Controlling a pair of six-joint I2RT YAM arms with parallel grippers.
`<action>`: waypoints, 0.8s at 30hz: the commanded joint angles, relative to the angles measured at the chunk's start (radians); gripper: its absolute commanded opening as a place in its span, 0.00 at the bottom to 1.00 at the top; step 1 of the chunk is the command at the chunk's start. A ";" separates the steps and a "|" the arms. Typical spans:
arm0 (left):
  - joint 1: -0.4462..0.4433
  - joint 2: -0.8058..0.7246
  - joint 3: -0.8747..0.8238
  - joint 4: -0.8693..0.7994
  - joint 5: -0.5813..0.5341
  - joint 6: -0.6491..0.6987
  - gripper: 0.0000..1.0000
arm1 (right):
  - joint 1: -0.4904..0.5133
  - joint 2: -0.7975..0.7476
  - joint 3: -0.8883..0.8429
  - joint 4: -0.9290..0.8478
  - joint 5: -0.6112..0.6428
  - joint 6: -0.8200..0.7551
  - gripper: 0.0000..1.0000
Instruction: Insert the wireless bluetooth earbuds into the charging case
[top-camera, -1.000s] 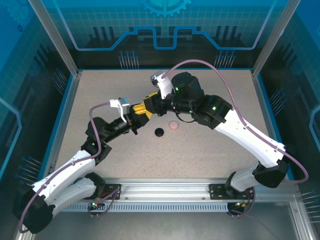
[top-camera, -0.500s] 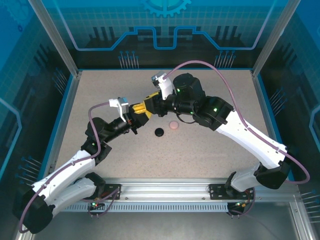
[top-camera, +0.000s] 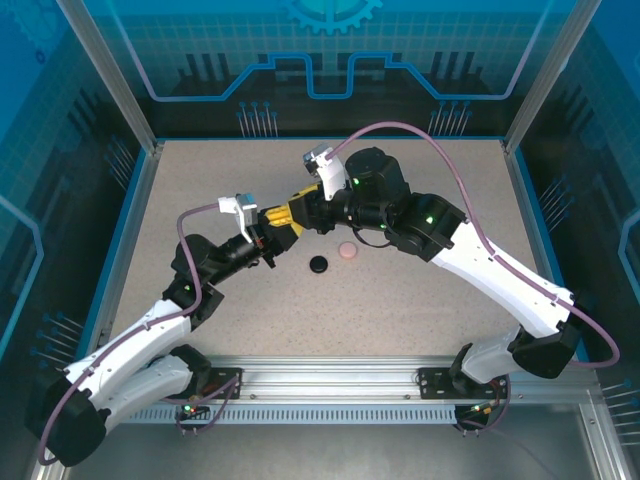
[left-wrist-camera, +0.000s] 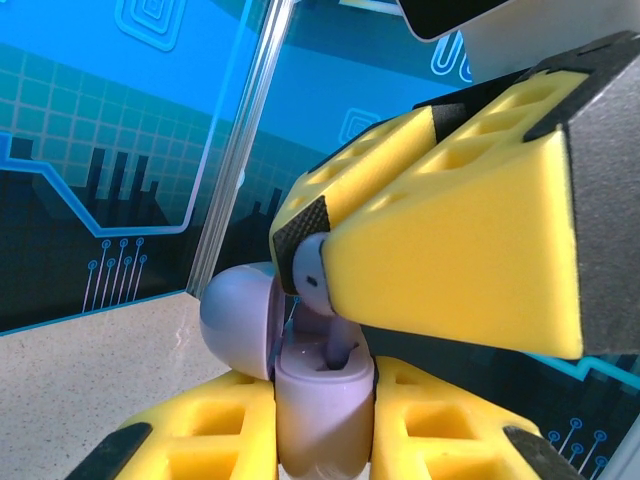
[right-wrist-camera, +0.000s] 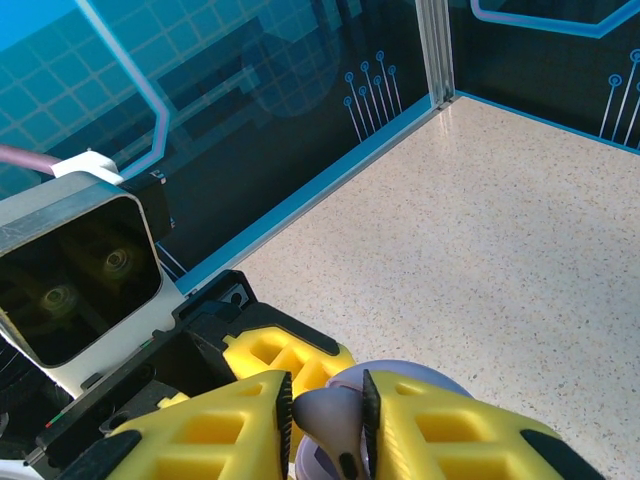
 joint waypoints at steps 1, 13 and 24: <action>-0.006 -0.007 0.022 0.057 -0.015 -0.006 0.00 | 0.010 -0.019 -0.016 -0.015 0.004 0.007 0.30; -0.007 -0.014 0.023 -0.032 -0.017 0.056 0.00 | -0.002 -0.042 -0.004 -0.039 0.023 -0.004 0.32; -0.015 -0.051 0.019 -0.213 -0.040 0.219 0.00 | -0.034 -0.102 -0.006 -0.118 0.048 -0.035 0.57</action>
